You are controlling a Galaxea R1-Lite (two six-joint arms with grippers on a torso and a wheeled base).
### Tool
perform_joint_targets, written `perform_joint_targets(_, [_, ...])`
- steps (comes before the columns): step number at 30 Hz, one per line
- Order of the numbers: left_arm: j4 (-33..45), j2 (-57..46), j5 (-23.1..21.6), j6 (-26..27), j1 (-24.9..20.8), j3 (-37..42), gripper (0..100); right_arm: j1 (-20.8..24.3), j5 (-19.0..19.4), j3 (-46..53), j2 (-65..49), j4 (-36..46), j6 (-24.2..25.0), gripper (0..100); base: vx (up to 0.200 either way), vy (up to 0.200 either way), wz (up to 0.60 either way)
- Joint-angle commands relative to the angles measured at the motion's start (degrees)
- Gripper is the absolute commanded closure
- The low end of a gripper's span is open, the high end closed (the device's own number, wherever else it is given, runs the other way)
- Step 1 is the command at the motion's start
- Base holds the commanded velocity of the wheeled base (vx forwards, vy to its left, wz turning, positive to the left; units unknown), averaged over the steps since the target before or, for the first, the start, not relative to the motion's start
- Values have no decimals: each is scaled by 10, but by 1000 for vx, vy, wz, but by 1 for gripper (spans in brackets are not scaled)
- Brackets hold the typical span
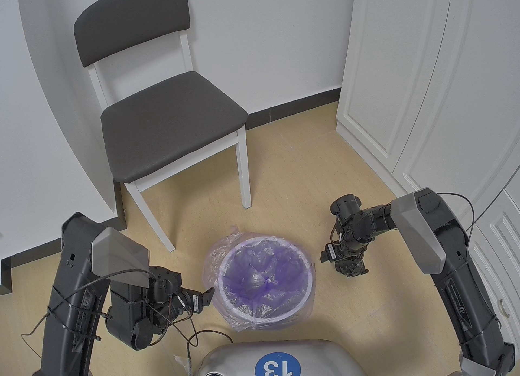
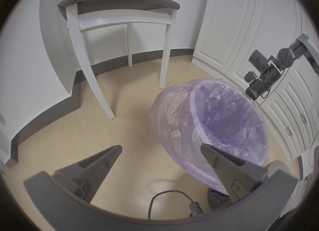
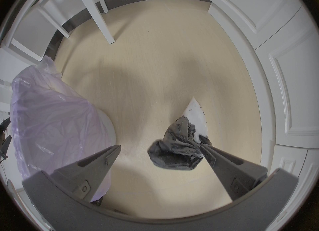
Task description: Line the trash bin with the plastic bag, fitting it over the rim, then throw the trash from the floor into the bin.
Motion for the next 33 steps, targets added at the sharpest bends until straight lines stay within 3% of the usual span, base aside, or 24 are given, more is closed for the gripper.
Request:
perform_joint_targets(1, [-10,1,0,-2,0,0,0,-7,-13,0,1,4,-13,0,0,0,0])
perform_joint_targets(6, [-10,1,0,-1,-1,0,0,-14,-28,0,4,4,-48,0,0,0,0])
perform_joint_targets(25, [-10,1,1,0,-2,0,0,-20,-27,0,4,12,-86,0,0,0,0])
perform_joint_targets(30, [-10,1,2,2,-3,0,0,-20,-25,0,5,16,-149,0,0,0,0])
perform_joint_targets(31, [-10,1,2,2,-3,0,0,-20,-25,0,5,16,-162,100,0,0,0])
perform_joint_targets(33, [-10,1,4,2,-3,-1,0,-20,-25,0,5,16,-172,100,0,0,0])
